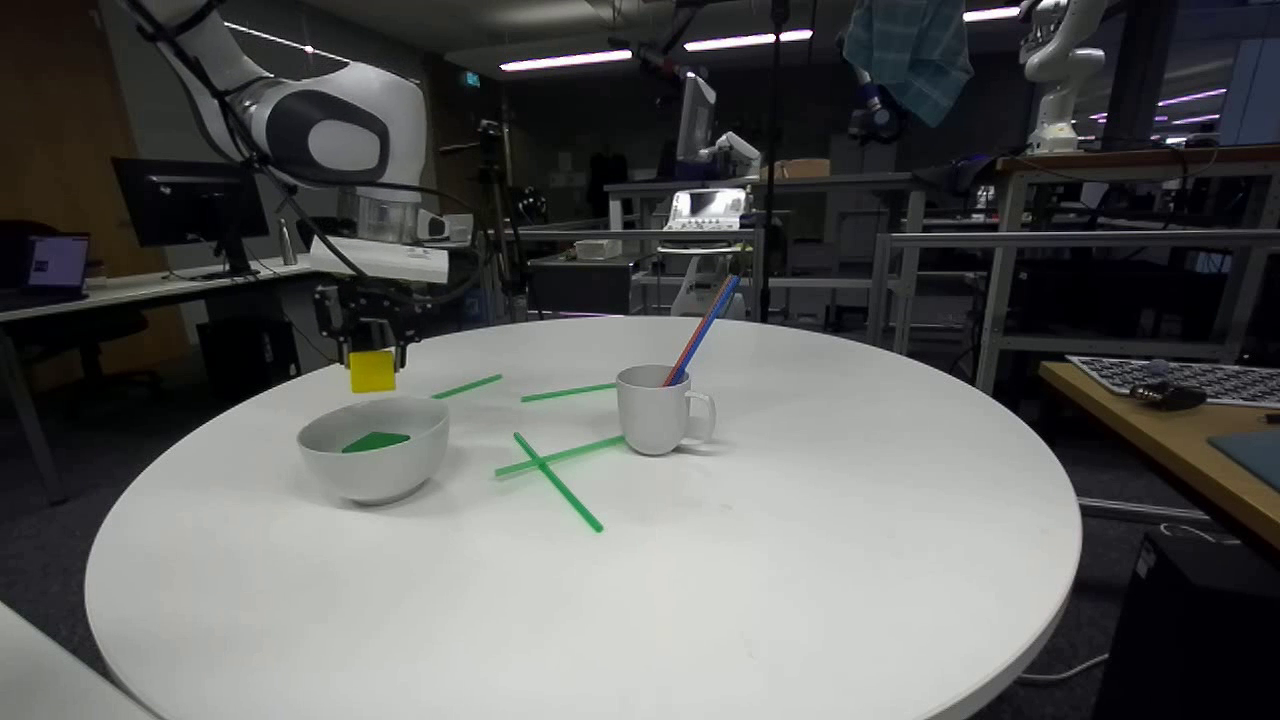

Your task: Remove the yellow block from the bowl.

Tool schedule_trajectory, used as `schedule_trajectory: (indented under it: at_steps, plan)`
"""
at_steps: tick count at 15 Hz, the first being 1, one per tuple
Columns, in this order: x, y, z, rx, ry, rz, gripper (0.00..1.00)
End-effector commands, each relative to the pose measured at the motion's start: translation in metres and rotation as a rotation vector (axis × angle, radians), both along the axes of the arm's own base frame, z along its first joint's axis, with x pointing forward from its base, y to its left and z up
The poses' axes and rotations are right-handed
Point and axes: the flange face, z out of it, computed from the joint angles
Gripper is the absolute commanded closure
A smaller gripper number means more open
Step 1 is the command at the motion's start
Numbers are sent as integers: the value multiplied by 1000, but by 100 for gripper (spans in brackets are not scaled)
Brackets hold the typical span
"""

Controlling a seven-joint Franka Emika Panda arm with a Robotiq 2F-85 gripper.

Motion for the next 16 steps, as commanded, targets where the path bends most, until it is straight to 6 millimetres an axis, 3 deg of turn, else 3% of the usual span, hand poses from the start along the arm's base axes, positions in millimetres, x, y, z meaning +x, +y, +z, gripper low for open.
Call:
schedule_trajectory:
  at_steps: [1, 10, 15, 16]
  plan:
    - [18, 17, -11, -21, -60, 62, 67]
    - [29, 27, -46, -71, -46, 144, 67]
    - [34, 28, -56, -81, -36, 165, 67]
    - [35, 28, -57, -83, -31, 168, 34]
